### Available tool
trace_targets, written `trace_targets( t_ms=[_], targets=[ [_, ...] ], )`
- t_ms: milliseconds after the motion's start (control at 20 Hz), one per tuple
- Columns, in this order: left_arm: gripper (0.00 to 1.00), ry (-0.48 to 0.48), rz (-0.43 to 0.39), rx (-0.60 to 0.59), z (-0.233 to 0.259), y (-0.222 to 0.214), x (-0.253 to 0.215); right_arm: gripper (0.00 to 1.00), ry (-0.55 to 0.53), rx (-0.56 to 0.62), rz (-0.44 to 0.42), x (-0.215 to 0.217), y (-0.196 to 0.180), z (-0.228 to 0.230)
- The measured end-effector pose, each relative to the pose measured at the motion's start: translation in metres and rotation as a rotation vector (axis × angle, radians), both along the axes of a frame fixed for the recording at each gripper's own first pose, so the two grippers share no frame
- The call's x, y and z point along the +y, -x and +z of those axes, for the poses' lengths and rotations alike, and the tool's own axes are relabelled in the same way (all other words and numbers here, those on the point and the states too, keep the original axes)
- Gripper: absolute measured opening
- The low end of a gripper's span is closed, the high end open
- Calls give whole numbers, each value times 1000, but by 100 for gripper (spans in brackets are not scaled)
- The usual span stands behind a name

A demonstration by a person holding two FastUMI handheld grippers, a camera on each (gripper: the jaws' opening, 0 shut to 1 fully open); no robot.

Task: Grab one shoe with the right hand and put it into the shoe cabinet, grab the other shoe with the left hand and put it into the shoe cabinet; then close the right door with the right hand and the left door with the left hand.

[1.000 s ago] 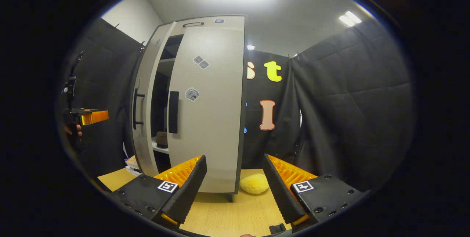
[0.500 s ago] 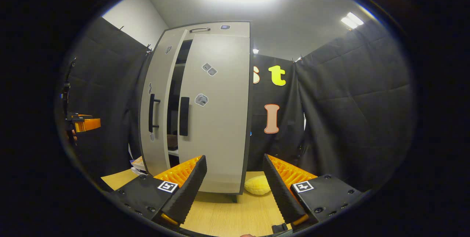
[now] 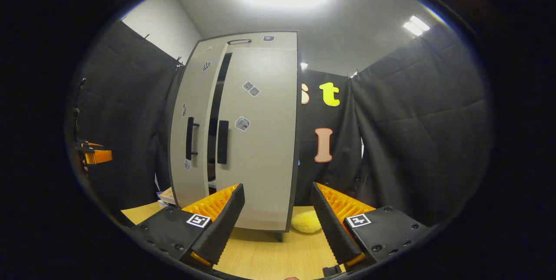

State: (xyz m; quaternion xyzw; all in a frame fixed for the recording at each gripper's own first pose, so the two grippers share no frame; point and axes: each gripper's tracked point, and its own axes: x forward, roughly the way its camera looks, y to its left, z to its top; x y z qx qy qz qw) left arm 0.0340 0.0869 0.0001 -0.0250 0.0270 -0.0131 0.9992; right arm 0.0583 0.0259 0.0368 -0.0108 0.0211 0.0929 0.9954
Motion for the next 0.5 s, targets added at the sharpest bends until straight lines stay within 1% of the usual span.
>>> trace_targets(
  t_ms=[200, 500],
  targets=[
    [84, -10, 2, -9, 1, 6, 1, 96, 3, 13, 3, 0, 5, -7],
    [84, -12, 12, -22, 6, 2, 6, 98, -15, 0, -10, -7, 3, -1]
  ],
)
